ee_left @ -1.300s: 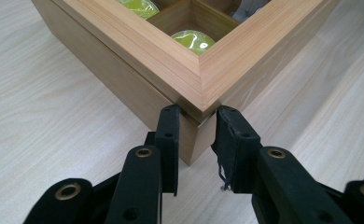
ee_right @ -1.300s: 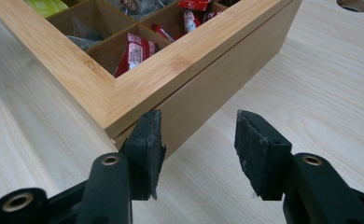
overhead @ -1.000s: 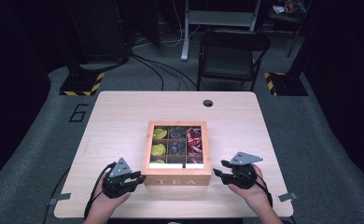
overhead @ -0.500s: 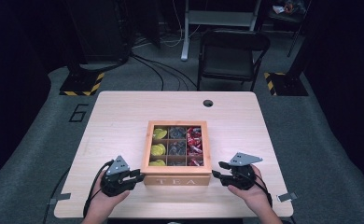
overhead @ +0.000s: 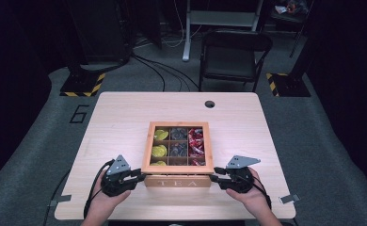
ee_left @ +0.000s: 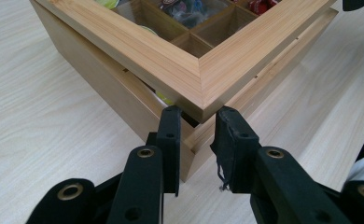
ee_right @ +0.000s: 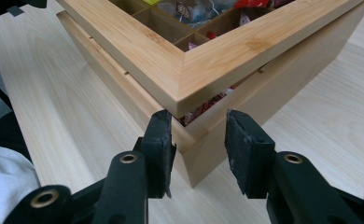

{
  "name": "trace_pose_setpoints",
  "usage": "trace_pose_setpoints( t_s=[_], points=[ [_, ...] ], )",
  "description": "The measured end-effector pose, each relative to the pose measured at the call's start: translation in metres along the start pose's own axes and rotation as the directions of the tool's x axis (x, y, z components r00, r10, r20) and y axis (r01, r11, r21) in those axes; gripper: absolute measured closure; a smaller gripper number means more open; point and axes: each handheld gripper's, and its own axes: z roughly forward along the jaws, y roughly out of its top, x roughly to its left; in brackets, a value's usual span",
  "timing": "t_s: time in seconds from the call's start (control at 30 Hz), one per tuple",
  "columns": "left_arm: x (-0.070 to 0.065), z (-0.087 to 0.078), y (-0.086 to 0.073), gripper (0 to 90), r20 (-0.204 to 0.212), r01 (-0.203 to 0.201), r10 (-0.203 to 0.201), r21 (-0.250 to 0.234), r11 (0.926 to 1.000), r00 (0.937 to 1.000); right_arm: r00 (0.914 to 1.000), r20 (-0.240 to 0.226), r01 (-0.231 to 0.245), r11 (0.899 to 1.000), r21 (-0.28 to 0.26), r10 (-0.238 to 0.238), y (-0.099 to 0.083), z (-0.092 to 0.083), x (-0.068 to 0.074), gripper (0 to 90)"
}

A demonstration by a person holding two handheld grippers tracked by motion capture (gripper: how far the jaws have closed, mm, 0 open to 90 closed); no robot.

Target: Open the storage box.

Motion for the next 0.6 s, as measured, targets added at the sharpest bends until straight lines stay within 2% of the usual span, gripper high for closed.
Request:
trace_pose_setpoints(
  t_s=[0.2,0.4,0.6],
  points=[
    [0.000,0.001,0.000,71.8,-0.002,-0.002,0.002,0.000,1.0000,1.0000,0.9997,-0.019,-0.015,1.000,0.003,0.015,0.003,0.003,0.003,60.7],
    [0.000,0.000,0.000,71.7,0.001,-0.006,0.006,0.009,0.9999,1.0000,0.9995,-0.020,-0.026,1.000,0.003,0.026,0.008,0.004,0.006,61.2],
    [0.000,0.001,0.000,71.5,-0.001,-0.004,0.004,-0.001,1.0000,1.0000,0.9993,-0.015,-0.034,0.999,0.027,0.034,0.011,0.005,0.007,61.1]
  ],
)
